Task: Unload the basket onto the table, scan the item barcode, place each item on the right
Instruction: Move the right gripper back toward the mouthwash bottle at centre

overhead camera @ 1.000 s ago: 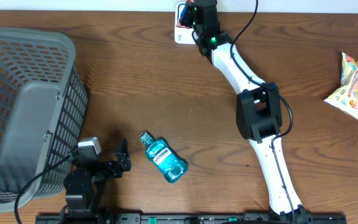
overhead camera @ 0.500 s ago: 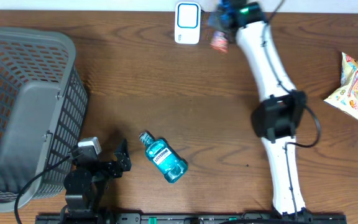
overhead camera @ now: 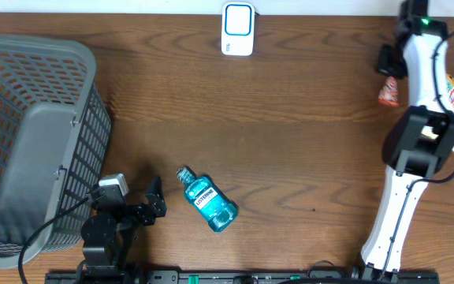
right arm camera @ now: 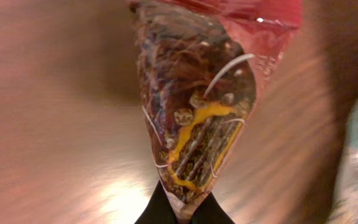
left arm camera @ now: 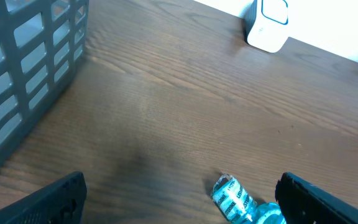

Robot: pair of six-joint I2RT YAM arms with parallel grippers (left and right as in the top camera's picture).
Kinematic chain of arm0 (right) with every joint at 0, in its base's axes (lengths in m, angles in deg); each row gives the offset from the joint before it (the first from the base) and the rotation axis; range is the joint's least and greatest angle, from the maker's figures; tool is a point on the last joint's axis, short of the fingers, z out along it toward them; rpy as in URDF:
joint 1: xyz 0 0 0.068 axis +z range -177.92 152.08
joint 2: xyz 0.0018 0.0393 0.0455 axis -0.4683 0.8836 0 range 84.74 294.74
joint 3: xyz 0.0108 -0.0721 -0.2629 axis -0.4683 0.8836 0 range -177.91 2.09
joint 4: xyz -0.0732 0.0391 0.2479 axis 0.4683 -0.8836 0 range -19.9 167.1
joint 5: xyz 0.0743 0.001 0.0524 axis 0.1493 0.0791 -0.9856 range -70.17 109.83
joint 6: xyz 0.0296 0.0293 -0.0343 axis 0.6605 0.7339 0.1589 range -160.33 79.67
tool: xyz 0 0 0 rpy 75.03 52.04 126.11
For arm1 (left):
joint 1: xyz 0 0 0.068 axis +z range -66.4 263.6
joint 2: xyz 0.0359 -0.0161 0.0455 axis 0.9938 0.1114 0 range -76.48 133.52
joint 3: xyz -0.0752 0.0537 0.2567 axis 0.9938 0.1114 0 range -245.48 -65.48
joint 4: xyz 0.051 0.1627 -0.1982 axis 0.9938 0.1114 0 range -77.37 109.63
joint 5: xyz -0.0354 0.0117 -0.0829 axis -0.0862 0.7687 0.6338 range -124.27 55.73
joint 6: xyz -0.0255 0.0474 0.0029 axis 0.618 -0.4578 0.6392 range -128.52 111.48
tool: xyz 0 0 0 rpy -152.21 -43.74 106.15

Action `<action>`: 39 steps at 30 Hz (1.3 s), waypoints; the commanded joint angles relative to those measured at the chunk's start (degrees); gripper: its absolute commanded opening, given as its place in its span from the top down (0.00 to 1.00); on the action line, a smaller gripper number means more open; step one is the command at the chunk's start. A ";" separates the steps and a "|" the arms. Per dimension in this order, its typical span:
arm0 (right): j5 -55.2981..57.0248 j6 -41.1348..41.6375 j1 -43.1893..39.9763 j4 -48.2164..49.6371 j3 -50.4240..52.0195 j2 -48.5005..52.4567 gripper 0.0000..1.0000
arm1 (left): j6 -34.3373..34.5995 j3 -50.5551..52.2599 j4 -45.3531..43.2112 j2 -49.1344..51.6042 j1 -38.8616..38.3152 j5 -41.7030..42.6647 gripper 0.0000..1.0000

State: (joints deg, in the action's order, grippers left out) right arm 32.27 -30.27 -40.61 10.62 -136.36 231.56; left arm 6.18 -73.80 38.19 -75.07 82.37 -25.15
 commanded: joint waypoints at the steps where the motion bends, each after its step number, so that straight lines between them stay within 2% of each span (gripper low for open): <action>1: 1.18 -5.84 -2.89 0.26 0.66 -0.70 0.83 | -0.72 0.81 0.90 0.04 -0.13 0.70 0.02; 3: 1.16 -4.66 -4.28 -0.66 -0.55 -1.49 0.43 | -0.72 0.81 0.90 0.04 -0.13 0.70 0.02; 5: 1.11 -3.61 -4.92 -2.67 -3.15 -2.73 0.09 | -0.72 0.81 0.90 0.04 -0.13 0.70 0.02; 6: 1.11 -3.21 -4.94 -3.69 -4.59 -3.32 0.01 | -0.72 0.81 0.90 0.04 -0.13 0.70 0.02; 9: -0.66 -3.19 -4.02 -7.28 -9.35 -6.16 0.01 | -0.72 0.81 0.90 0.04 -0.13 0.70 0.02; 11: -6.43 -3.28 -2.71 -9.51 -11.34 -8.87 0.01 | -0.72 0.81 0.90 0.04 -0.13 0.70 0.02; 13: -17.75 -5.57 -1.18 -11.30 -11.58 -11.98 0.01 | -0.72 0.81 0.90 0.04 -0.13 0.70 0.02; 17: -52.65 -18.14 3.32 -18.21 -11.58 -16.20 0.01 | -0.72 0.81 0.90 0.04 -0.13 0.70 0.02; 18: -58.29 -19.89 5.11 -20.90 -11.58 -16.50 0.01 | -0.72 0.81 0.90 0.04 -0.13 0.70 0.02; 20: -62.42 -20.44 9.14 -26.10 -11.52 -16.52 0.01 | -0.72 0.81 0.90 0.04 -0.13 0.70 0.02; 22: -60.78 -22.32 13.88 -30.45 -10.99 -16.46 0.14 | -0.72 0.81 0.90 0.04 -0.13 0.70 0.02; 25: -51.65 -17.90 21.64 -30.84 -10.05 -16.48 0.09 | -0.72 0.81 0.90 0.04 -0.13 0.70 0.02; 31: -27.36 -7.45 40.11 -30.84 -9.88 -16.41 0.07 | -0.72 0.81 0.90 0.04 -0.13 0.70 0.02; 33: -23.30 -5.14 44.72 -30.84 -9.88 -16.41 0.01 | -0.72 0.81 0.90 0.04 -0.13 0.70 0.02; 36: -18.01 -2.58 50.29 -30.86 -9.84 -16.41 0.01 | -0.72 0.81 0.90 0.04 -0.13 0.70 0.02; 39: -17.73 -3.43 53.81 -30.88 -9.62 -16.41 0.01 | -0.72 0.81 0.90 0.04 -0.13 0.70 0.02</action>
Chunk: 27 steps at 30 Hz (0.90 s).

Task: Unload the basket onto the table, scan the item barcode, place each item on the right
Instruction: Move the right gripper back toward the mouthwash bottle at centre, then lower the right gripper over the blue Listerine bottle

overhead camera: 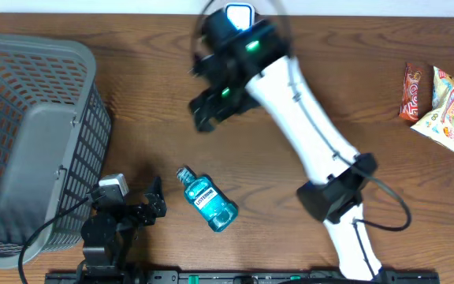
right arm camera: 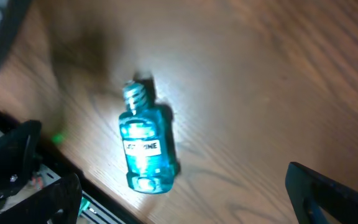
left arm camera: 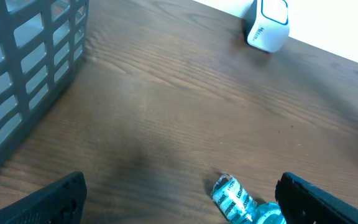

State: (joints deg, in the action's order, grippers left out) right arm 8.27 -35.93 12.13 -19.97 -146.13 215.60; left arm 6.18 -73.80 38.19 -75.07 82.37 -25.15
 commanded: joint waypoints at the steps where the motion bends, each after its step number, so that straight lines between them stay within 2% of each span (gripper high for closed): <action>1: 6.29 2.16 1.75 -0.28 0.70 -0.48 0.01 | -0.72 0.81 0.90 0.04 -0.13 0.70 0.02; 4: 6.62 2.21 3.67 -0.28 5.68 -1.57 0.01 | -0.72 0.81 0.90 0.04 -0.13 0.70 0.02; 9: 7.15 2.91 3.74 -0.26 20.68 -8.50 0.01 | -0.72 0.81 0.90 0.04 -0.13 0.70 0.02; 13: 15.37 7.91 3.72 1.81 34.05 -17.66 0.01 | -0.72 0.81 0.90 0.04 -0.13 0.70 0.02; 14: 16.87 8.83 3.85 3.54 37.31 -19.96 0.01 | -0.72 0.81 0.90 0.04 -0.13 0.70 0.02; 17: 17.40 9.35 4.63 17.57 53.51 -28.76 0.01 | -0.72 0.81 0.90 0.04 -0.13 0.70 0.02; 22: 16.48 17.53 4.83 39.17 75.65 -37.35 0.01 | -0.72 0.81 0.90 0.04 -0.13 0.70 0.02; 27: 15.91 18.27 4.83 44.37 81.85 -38.84 0.01 | -0.72 0.81 0.90 0.04 -0.13 0.70 0.02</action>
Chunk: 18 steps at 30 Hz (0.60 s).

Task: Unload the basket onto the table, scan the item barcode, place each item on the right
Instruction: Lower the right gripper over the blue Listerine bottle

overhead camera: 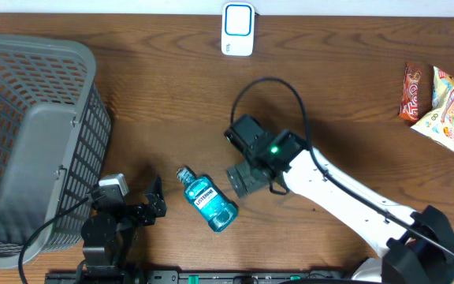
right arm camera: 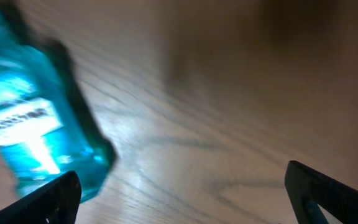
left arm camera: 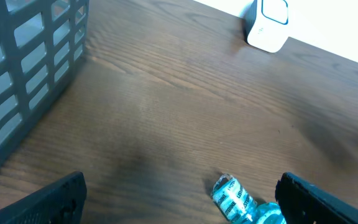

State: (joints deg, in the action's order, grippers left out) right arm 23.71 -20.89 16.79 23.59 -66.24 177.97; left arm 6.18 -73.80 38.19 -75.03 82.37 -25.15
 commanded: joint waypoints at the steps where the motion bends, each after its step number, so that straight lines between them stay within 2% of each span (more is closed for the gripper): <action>1: 0.48 3.23 0.17 0.72 2.14 -1.20 0.01 | -0.72 0.81 0.90 0.00 -0.13 0.70 0.02; 18: -1.44 3.17 0.17 1.49 2.12 -1.20 0.01 | -0.72 0.81 0.90 0.00 -0.13 0.70 0.02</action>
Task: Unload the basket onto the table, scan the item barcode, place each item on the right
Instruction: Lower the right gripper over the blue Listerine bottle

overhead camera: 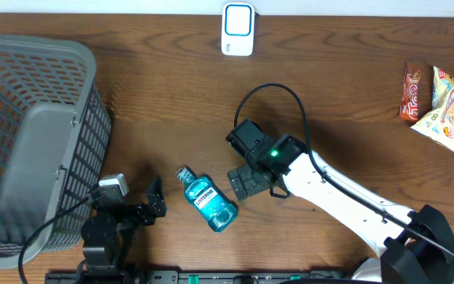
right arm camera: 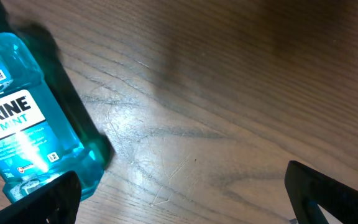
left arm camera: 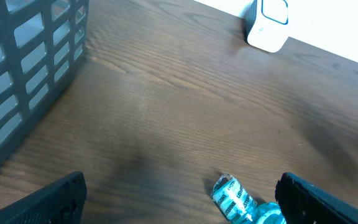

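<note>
A teal mouthwash bottle (overhead camera: 208, 202) lies on its side on the wooden table, cap toward the back left. My right gripper (overhead camera: 243, 184) hovers low just to the right of its base, open with nothing between the fingers. In the right wrist view the bottle (right arm camera: 23, 127) fills the left side, label up, beside the left fingertip (right arm camera: 42, 202). The white barcode scanner (overhead camera: 237, 29) stands at the table's back edge. My left gripper (overhead camera: 153, 200) rests open at the front left; in the left wrist view the bottle's cap end (left arm camera: 241, 200) lies between its fingers.
A grey plastic basket (overhead camera: 22, 95) takes up the left side of the table and shows as a wall (left arm camera: 23, 68) in the left wrist view. Several snack packets (overhead camera: 436, 95) lie at the right edge. Bare wood spreads between the bottle and the scanner (left arm camera: 268, 25).
My right gripper has shifted slightly toward the bottle's base and sits lower; more of the label shows in its wrist view. The bottle and the left arm have not moved.
My right gripper was first at the far right, shut on a red snack packet. Then it was open near the scanner, with the packet lying among the snacks. Then it stood just right of the bottle, where it now hovers open.
</note>
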Robot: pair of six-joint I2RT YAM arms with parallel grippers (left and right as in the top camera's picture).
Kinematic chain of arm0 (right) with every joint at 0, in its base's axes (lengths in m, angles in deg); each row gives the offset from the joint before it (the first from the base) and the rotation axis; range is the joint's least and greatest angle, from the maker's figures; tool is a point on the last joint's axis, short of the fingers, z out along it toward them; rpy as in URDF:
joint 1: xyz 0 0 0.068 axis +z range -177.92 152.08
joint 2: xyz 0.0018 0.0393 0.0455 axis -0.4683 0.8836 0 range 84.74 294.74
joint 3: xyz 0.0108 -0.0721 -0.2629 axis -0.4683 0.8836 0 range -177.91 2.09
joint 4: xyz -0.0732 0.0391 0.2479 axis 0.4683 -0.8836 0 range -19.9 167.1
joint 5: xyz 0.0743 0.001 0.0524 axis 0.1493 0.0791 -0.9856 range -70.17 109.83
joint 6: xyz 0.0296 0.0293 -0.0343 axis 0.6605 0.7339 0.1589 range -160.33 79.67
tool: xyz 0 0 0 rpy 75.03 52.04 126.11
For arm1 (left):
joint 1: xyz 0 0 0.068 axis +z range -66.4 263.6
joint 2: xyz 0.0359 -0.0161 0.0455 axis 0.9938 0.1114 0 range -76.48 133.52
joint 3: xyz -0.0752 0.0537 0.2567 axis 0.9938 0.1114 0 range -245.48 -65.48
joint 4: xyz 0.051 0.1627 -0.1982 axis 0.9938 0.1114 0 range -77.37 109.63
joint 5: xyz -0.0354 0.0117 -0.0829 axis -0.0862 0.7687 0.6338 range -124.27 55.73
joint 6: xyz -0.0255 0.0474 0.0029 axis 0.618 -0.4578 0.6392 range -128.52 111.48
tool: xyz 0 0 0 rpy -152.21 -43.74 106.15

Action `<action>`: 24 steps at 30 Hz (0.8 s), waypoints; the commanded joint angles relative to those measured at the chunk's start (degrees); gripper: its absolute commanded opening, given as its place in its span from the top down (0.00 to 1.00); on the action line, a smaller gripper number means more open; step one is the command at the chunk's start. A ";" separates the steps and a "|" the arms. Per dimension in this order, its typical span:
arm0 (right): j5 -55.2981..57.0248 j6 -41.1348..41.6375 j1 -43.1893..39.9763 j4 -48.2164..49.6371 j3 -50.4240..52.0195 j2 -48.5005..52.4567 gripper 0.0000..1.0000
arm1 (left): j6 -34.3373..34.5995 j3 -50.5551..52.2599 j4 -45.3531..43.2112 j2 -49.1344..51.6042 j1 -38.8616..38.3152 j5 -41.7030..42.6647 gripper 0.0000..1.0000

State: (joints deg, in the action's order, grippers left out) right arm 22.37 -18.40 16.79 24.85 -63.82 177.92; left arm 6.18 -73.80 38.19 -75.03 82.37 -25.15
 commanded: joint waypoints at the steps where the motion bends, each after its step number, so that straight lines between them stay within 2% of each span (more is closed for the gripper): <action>1: -0.09 0.72 0.20 0.28 -0.28 -1.16 0.01 | -0.72 0.81 0.90 0.00 -0.13 0.70 0.02; 6: -0.57 -1.31 0.31 0.98 -0.22 -1.11 0.01 | -0.72 0.81 0.90 0.00 -0.13 0.70 0.02; 11: -0.79 -4.24 1.79 7.28 1.46 -0.92 0.01 | -0.72 0.81 0.90 0.00 -0.13 0.70 0.02; 16: -2.99 -8.39 5.70 12.90 2.82 -0.92 0.01 | -0.72 0.81 0.90 0.00 -0.13 0.70 0.02; 24: -2.91 -9.44 12.76 18.32 6.32 0.37 0.01 | -0.72 0.81 0.90 0.00 -0.13 0.70 0.02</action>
State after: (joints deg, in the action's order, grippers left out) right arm 19.60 -26.29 27.67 41.92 -59.12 177.90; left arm 6.18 -73.80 38.19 -75.03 82.37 -25.15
